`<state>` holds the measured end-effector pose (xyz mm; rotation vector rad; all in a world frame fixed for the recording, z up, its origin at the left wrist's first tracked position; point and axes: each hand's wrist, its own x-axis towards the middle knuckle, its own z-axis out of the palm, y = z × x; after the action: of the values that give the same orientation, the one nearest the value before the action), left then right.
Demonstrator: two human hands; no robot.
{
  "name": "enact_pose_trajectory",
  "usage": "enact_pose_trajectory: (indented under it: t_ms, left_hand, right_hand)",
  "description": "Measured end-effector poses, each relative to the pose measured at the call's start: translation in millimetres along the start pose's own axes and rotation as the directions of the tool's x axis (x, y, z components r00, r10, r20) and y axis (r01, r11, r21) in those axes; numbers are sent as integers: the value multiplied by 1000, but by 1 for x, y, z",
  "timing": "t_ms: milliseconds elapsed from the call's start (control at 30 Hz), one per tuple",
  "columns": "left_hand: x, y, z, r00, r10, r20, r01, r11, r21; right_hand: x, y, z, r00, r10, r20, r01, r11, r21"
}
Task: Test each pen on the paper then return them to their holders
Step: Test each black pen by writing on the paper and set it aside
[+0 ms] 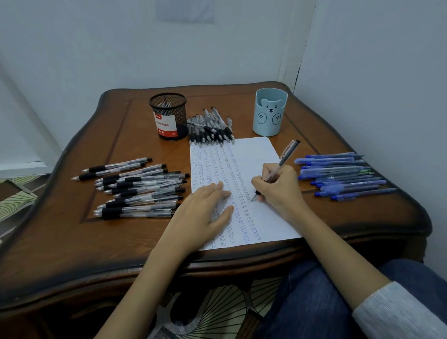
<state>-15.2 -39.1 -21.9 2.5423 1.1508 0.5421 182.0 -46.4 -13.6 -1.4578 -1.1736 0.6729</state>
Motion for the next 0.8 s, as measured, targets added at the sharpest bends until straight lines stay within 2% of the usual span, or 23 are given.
enact_pose_trajectory:
  t_ms: [467,533,633,800]
  left_hand:
    - [0,-1,1,1000,8,-16,-8,1000,7]
    - [0,-1,1,1000,11,-20,-11,1000,6]
    - [0,-1,1,1000,10,-16,-10,1000,3]
    - [0,0,0,1000,3,-1,-3,1000,-2]
  right_hand:
    - [0,2,1,1000,-23,-4,23,998,-60]
    - [1,-1,-1,999,42,-4,-42,999,29]
    - [3,-7,-5,979,203,23,-201,933,298]
    - [4,-9,-5,979,199,44,-201,905,375]
